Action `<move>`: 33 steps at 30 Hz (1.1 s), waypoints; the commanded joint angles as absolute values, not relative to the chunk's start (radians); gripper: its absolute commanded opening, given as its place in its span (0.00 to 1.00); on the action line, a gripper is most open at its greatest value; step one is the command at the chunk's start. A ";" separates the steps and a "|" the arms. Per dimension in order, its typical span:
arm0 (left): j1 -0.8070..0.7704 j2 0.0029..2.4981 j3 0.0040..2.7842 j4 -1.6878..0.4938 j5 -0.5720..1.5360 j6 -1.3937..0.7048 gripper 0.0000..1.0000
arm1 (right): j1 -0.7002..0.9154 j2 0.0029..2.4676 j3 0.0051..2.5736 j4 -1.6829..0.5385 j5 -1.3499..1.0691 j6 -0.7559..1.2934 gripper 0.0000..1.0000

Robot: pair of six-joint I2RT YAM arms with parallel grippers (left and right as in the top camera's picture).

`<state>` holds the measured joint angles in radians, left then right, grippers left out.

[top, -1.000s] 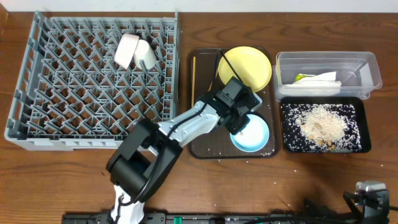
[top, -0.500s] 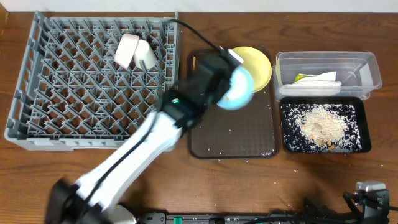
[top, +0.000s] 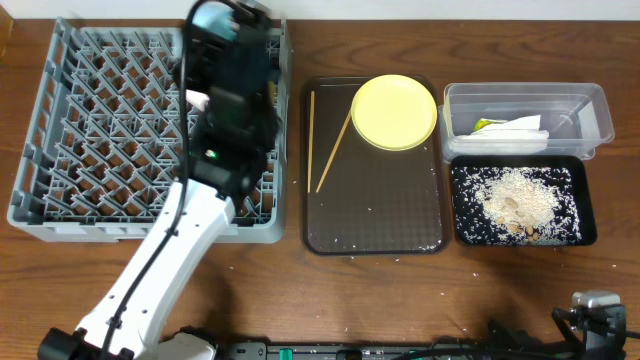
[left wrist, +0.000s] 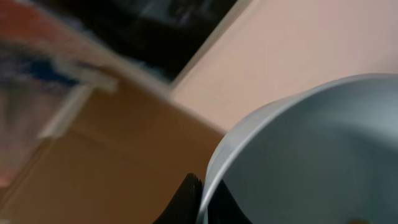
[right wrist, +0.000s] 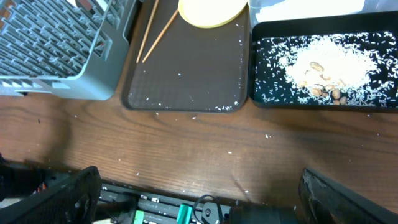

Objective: Sort waste into correct bins and load items into the dishwasher
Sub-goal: 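Grasp the light-blue bowl's rim with the left gripper and lift, then carry the light-blue bowl left and lower it into the rack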

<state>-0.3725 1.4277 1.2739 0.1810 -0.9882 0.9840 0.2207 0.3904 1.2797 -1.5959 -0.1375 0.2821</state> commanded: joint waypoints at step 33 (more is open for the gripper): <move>-0.265 1.691 1.103 0.205 -1.227 1.205 0.08 | 0.208 0.391 1.280 -1.594 -0.131 0.291 0.99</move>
